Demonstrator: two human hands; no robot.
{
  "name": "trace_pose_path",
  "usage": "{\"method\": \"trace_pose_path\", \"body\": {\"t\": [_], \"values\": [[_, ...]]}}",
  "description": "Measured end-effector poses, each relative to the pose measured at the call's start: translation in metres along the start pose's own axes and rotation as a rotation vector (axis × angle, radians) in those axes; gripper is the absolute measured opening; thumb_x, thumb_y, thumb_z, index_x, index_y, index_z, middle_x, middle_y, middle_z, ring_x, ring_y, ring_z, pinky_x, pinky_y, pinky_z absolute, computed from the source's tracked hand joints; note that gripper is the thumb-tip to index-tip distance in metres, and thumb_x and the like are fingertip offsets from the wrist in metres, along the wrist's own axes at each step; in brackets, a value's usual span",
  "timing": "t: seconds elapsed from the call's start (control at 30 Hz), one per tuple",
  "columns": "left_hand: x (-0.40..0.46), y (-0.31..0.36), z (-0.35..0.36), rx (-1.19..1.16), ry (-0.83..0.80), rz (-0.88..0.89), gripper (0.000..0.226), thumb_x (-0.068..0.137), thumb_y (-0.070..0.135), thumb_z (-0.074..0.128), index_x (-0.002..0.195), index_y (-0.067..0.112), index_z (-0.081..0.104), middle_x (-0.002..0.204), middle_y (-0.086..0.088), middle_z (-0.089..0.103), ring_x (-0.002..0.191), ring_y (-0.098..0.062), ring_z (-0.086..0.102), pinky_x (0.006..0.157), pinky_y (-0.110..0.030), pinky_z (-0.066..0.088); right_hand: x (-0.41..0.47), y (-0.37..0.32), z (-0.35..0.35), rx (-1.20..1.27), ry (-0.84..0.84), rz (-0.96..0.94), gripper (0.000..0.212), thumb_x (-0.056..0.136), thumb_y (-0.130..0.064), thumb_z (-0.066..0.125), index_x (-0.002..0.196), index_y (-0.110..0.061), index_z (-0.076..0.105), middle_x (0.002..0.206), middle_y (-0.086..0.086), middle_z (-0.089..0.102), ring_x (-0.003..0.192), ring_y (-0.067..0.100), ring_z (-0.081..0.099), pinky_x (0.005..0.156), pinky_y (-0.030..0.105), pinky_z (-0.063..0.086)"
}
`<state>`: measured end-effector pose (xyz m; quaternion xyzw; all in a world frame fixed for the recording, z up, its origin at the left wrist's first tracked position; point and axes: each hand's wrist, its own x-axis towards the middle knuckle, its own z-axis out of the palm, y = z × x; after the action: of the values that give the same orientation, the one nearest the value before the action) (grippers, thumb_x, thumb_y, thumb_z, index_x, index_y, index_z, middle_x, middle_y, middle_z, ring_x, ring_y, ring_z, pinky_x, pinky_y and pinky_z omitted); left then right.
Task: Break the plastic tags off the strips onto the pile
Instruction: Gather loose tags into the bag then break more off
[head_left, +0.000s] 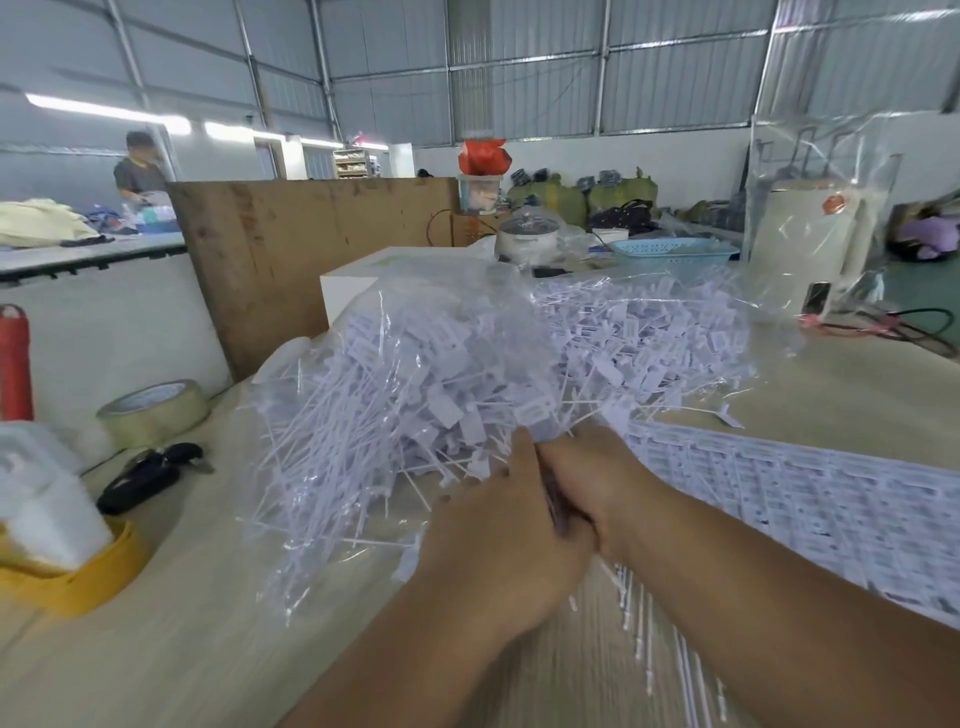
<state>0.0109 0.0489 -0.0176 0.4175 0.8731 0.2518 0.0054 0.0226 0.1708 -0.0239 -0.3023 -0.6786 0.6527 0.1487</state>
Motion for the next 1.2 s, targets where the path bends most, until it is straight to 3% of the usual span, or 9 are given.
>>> {"method": "trace_pose_path", "body": {"t": [0.13, 0.27, 0.4, 0.47, 0.63, 0.87, 0.93, 1.07, 1.2], "values": [[-0.010, 0.005, -0.024, 0.200, 0.225, 0.109, 0.047, 0.083, 0.058, 0.049, 0.120, 0.027, 0.050, 0.105, 0.007, 0.064, 0.099, -0.020, 0.061, 0.082, -0.036, 0.049, 0.005, -0.001, -0.010, -0.097, 0.134, -0.116, 0.018, 0.070, -0.005, 0.071, 0.085, -0.009, 0.060, 0.074, 0.008, 0.061, 0.057, 0.018, 0.057, 0.049, 0.022, 0.046], [-0.014, -0.008, -0.042, 0.213, 0.764, 0.367, 0.025, 0.075, 0.032, 0.069, 0.093, 0.018, 0.057, 0.083, 0.002, 0.058, 0.078, -0.019, 0.051, 0.058, -0.028, 0.044, 0.000, -0.008, -0.018, -0.246, 0.140, -0.188, 0.024, 0.061, -0.005, 0.073, 0.082, -0.002, 0.060, 0.050, 0.000, 0.056, 0.036, 0.012, 0.051, 0.038, 0.018, 0.035], [-0.006, -0.036, -0.041, 0.522, 0.439, -0.058, 0.067, 0.075, 0.047, 0.071, 0.128, 0.020, 0.041, 0.112, -0.003, 0.051, 0.101, -0.024, 0.047, 0.080, -0.035, 0.042, -0.006, -0.018, -0.035, -0.385, 0.088, -0.109, 0.026, 0.066, -0.008, 0.077, 0.066, -0.007, 0.051, 0.035, -0.004, 0.040, 0.024, 0.011, 0.036, 0.036, 0.012, 0.026], [-0.002, -0.049, -0.043, 0.594, 0.308, -0.218, 0.046, 0.088, 0.046, 0.054, 0.126, 0.022, 0.042, 0.108, 0.002, 0.052, 0.100, -0.022, 0.052, 0.079, -0.033, 0.041, -0.011, -0.024, -0.045, -0.380, 0.064, -0.094, 0.028, 0.067, -0.010, 0.077, 0.064, -0.008, 0.049, 0.038, -0.001, 0.037, 0.029, 0.013, 0.033, 0.040, 0.014, 0.025], [0.005, -0.056, -0.048, 0.407, 0.478, -0.174, 0.016, 0.097, 0.024, 0.040, 0.082, 0.019, 0.042, 0.062, 0.003, 0.046, 0.050, -0.014, 0.041, 0.044, -0.026, 0.024, -0.029, -0.030, -0.064, -0.365, 0.021, -0.104, 0.026, 0.065, -0.019, 0.078, 0.079, -0.005, 0.062, 0.068, 0.008, 0.048, 0.052, 0.018, 0.044, 0.046, 0.019, 0.033], [0.027, -0.043, -0.056, -0.045, 0.521, -0.086, 0.022, 0.098, 0.026, 0.039, 0.078, 0.021, 0.045, 0.067, -0.002, 0.057, 0.062, -0.025, 0.055, 0.054, -0.035, 0.044, -0.051, -0.029, -0.071, -0.225, -0.084, -0.121, 0.093, 0.034, -0.036, 0.078, 0.111, 0.012, 0.056, 0.089, 0.028, 0.064, 0.075, 0.028, 0.055, 0.074, 0.040, 0.042], [0.031, -0.039, -0.050, -0.078, 0.483, -0.074, 0.021, 0.100, 0.025, 0.039, 0.082, 0.018, 0.047, 0.067, -0.002, 0.057, 0.063, -0.025, 0.057, 0.057, -0.038, 0.047, -0.058, -0.027, -0.066, -0.172, -0.100, -0.150, 0.079, 0.043, -0.029, 0.080, 0.109, 0.009, 0.060, 0.101, 0.033, 0.065, 0.076, 0.028, 0.057, 0.075, 0.043, 0.049], [0.033, -0.033, -0.039, 0.036, 0.518, -0.003, 0.018, 0.101, 0.025, 0.038, 0.088, 0.017, 0.048, 0.064, -0.001, 0.055, 0.058, -0.022, 0.055, 0.054, -0.037, 0.045, -0.066, -0.018, -0.050, -0.129, -0.079, -0.243, 0.026, 0.068, -0.010, 0.076, 0.092, -0.002, 0.067, 0.074, 0.010, 0.068, 0.060, 0.018, 0.060, 0.053, 0.021, 0.044], [0.029, -0.025, -0.032, -0.069, 0.512, 0.204, 0.011, 0.099, 0.016, 0.042, 0.090, 0.018, 0.047, 0.074, 0.001, 0.061, 0.066, -0.020, 0.060, 0.059, -0.037, 0.047, -0.068, -0.011, -0.016, -0.102, -0.182, -0.315, 0.016, 0.070, 0.004, 0.067, 0.061, -0.006, 0.058, 0.052, 0.003, 0.052, 0.040, 0.013, 0.047, 0.040, 0.013, 0.034]]}}
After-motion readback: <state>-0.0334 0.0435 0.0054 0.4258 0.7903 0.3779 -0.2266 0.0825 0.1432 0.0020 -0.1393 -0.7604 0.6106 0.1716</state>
